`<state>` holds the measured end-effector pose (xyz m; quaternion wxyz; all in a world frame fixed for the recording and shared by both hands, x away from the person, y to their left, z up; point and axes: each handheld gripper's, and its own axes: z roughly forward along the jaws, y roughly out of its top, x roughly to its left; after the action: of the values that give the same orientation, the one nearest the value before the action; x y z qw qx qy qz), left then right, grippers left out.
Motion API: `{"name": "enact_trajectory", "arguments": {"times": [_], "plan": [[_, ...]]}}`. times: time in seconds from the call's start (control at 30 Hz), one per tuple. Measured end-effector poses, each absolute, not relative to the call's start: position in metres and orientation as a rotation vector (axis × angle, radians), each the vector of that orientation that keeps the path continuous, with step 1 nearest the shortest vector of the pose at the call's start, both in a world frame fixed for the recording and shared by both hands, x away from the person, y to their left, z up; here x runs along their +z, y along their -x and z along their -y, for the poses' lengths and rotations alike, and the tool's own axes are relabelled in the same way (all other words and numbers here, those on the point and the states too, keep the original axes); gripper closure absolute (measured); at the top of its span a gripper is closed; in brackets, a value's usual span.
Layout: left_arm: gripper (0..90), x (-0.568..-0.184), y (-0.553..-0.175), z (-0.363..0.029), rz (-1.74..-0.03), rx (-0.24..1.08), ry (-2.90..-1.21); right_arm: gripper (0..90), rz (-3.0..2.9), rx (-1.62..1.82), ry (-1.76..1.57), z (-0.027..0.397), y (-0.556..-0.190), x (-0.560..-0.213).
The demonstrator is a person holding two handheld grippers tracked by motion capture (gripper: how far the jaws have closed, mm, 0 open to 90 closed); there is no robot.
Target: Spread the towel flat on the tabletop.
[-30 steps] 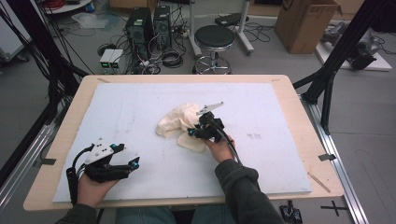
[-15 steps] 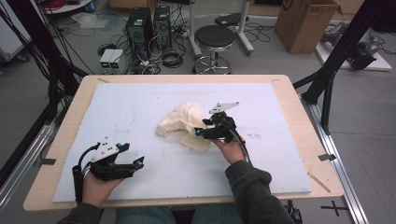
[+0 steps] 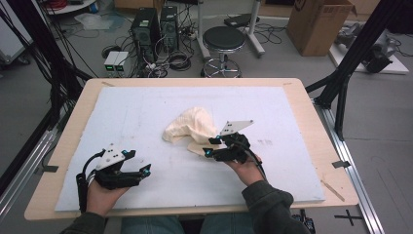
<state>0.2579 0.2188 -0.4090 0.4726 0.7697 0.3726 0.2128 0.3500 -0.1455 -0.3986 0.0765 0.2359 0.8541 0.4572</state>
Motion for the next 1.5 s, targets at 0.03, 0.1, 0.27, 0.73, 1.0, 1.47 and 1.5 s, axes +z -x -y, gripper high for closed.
{"name": "enact_trajectory", "arguments": {"times": [0.03, 0.1, 0.27, 0.73, 1.0, 1.47, 1.5], "plan": [[24.8, -0.409, -0.258, -0.219, -0.912, 0.520, -1.882, 54.5, -2.580, 1.345, -0.701, 0.142, -0.350, -0.402], [24.8, -0.409, -0.258, -0.220, -0.915, 0.516, -1.879, 55.8, -2.622, 1.293, -0.709, 0.136, -0.355, -0.414], [24.8, -0.409, -0.258, -0.223, -0.920, 0.515, -1.872, 54.2, -2.662, 1.201, -0.746, 0.131, -0.365, -0.427], [24.8, -0.409, -0.258, -0.224, -0.913, 0.523, -1.878, 85.3, -2.663, 1.108, -0.782, 0.132, -0.379, -0.437], [24.9, -0.409, -0.258, -0.225, -0.915, 0.524, -1.871, 85.6, -2.650, 1.223, -0.697, 0.141, -0.361, -0.417], [24.9, -0.408, -0.256, -0.222, -0.907, 0.521, -1.875, 85.7, -2.549, 1.472, -0.595, 0.177, -0.319, -0.365], [24.9, -0.408, -0.256, -0.222, -0.907, 0.521, -1.874, 85.7, -2.549, 1.462, -0.597, 0.180, -0.317, -0.364]]}}
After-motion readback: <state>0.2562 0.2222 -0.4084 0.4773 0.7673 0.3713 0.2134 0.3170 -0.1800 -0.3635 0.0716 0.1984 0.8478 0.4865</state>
